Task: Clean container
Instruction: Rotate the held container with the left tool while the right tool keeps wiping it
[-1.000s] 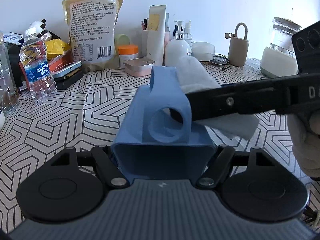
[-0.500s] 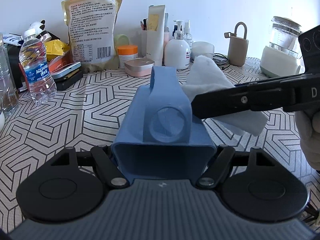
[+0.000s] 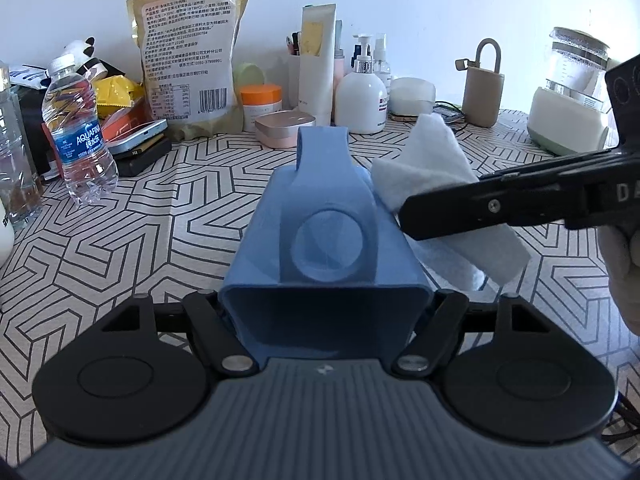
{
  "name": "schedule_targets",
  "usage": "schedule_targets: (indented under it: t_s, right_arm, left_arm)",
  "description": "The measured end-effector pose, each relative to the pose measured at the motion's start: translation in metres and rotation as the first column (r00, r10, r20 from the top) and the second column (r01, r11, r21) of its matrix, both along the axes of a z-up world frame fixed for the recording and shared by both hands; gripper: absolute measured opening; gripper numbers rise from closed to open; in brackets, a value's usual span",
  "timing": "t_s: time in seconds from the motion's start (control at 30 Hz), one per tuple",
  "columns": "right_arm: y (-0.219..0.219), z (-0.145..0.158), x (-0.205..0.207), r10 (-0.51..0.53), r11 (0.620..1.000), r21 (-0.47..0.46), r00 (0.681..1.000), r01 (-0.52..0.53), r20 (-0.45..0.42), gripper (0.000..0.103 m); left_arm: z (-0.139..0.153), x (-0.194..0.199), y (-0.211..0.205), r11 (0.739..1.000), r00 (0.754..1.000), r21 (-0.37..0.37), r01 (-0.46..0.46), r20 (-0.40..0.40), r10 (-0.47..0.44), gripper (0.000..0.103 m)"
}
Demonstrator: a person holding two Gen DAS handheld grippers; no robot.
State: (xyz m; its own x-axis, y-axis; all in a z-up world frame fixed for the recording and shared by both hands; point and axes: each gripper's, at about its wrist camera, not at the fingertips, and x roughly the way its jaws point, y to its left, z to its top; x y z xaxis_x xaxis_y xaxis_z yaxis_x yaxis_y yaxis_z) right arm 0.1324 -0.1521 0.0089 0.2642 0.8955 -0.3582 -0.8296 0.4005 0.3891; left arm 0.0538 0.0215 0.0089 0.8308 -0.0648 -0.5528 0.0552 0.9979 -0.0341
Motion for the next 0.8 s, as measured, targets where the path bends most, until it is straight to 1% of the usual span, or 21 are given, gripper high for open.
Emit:
schedule_targets:
  t_s: [0.07, 0.2, 0.33, 0.5, 0.63, 0.7, 0.8]
  right_arm:
    - [0.0, -0.003, 0.004, -0.022, 1.0, -0.022, 1.0, 0.022, -0.011, 0.016]
    - [0.01, -0.014, 0.007, -0.052, 0.991, -0.127, 0.999, 0.051, -0.006, 0.017]
    - [0.011, -0.014, 0.007, -0.051, 0.99, -0.135, 0.999, 0.051, 0.002, 0.018]
    - [0.001, -0.005, 0.003, 0.011, 1.0, -0.021, 1.0, -0.012, -0.023, 0.017]
    - [0.0, 0.0, -0.001, 0.095, 0.992, 0.083, 0.994, -0.09, -0.047, 0.017]
    - [0.001, 0.0, -0.002, 0.117, 0.988, 0.106, 0.992, -0.111, -0.052, 0.017]
    - [0.002, -0.001, 0.0, 0.122, 0.986, 0.124, 0.99, -0.113, -0.068, 0.017]
  left_arm:
    - [0.0, -0.001, 0.0, 1.0, 1.0, 0.001, 0.0, 0.0, 0.0, 0.073]
    - [0.001, 0.0, -0.001, 1.0, 1.0, -0.004, 0.001, -0.002, -0.001, 0.073]
    - [0.002, -0.001, -0.003, 1.0, 1.0, 0.001, 0.003, -0.006, -0.003, 0.073]
    - [0.002, -0.001, -0.002, 1.0, 1.0, -0.007, -0.007, -0.007, 0.007, 0.073]
    - [0.002, -0.001, -0.004, 1.0, 1.0, 0.0, -0.002, -0.007, 0.002, 0.073]
    - [0.001, 0.0, 0.0, 1.0, 1.0, -0.005, -0.003, -0.005, 0.003, 0.073]
    - [0.001, 0.0, 0.004, 1.0, 1.0, -0.006, -0.008, -0.005, 0.008, 0.073]
